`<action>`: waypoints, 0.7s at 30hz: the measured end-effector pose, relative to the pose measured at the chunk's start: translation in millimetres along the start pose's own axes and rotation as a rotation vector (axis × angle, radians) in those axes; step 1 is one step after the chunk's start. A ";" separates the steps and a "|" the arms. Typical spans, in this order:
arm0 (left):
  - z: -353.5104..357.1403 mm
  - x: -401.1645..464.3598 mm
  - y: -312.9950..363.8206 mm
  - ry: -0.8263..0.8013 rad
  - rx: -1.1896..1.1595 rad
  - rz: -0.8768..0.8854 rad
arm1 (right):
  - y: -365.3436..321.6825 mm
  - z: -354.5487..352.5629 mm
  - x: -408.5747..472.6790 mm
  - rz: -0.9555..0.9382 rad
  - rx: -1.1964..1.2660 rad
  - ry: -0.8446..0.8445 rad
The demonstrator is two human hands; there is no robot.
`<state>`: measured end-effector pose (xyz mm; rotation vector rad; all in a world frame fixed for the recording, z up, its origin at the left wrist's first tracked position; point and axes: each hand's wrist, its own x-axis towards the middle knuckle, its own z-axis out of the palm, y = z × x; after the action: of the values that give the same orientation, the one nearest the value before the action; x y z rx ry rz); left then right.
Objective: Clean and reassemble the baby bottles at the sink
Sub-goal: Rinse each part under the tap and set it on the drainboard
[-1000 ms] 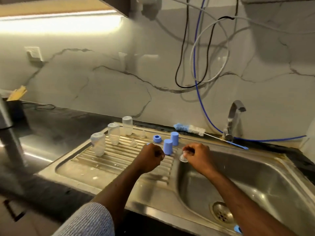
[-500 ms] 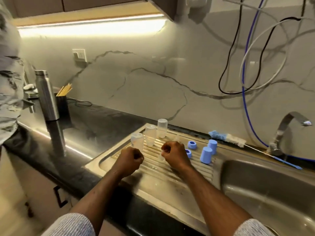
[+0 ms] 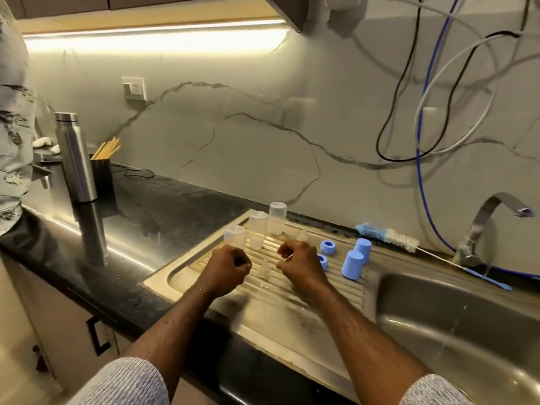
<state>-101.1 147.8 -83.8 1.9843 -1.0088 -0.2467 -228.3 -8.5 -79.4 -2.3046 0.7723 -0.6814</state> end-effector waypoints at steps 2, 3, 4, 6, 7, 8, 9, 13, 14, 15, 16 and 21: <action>12.4 2.9 13.7 -0.025 -0.028 0.038 | 10.2 -18.4 -3.4 -0.005 -0.006 0.015; 19.4 4.4 21.0 -0.037 -0.039 0.059 | 15.8 -27.2 -5.9 -0.007 -0.007 0.030; 29.7 6.6 31.1 -0.051 -0.046 0.082 | 23.9 -38.5 -9.4 -0.005 -0.005 0.059; 49.5 9.9 50.1 -0.063 -0.052 0.117 | 39.9 -57.9 -16.9 -0.001 -0.004 0.119; 63.7 11.8 62.5 -0.072 -0.061 0.132 | 51.6 -71.3 -22.5 0.011 -0.017 0.153; 75.8 13.2 72.6 -0.078 -0.067 0.143 | 61.4 -82.6 -27.4 0.029 -0.035 0.176; 92.8 14.2 85.4 -0.094 -0.074 0.158 | 74.7 -98.1 -33.8 0.054 -0.052 0.199; 155.4 13.7 128.2 -0.169 -0.083 0.228 | 128.7 -157.8 -62.6 0.134 -0.107 0.224; 175.1 11.4 140.6 -0.204 -0.083 0.254 | 145.3 -174.6 -74.4 0.167 -0.106 0.219; 192.1 8.9 150.5 -0.234 -0.082 0.280 | 159.5 -188.6 -85.7 0.198 -0.104 0.209; 206.8 6.2 160.2 -0.256 -0.071 0.306 | 172.6 -201.6 -96.7 0.227 -0.113 0.202; 292.7 -15.6 200.5 -0.422 -0.062 0.378 | 246.8 -251.5 -160.2 0.377 -0.251 0.157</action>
<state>-373.2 -79.1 -107.1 1.6768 -1.5996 -0.4918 -583.8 -156.7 -118.3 -2.2448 1.3914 -0.6232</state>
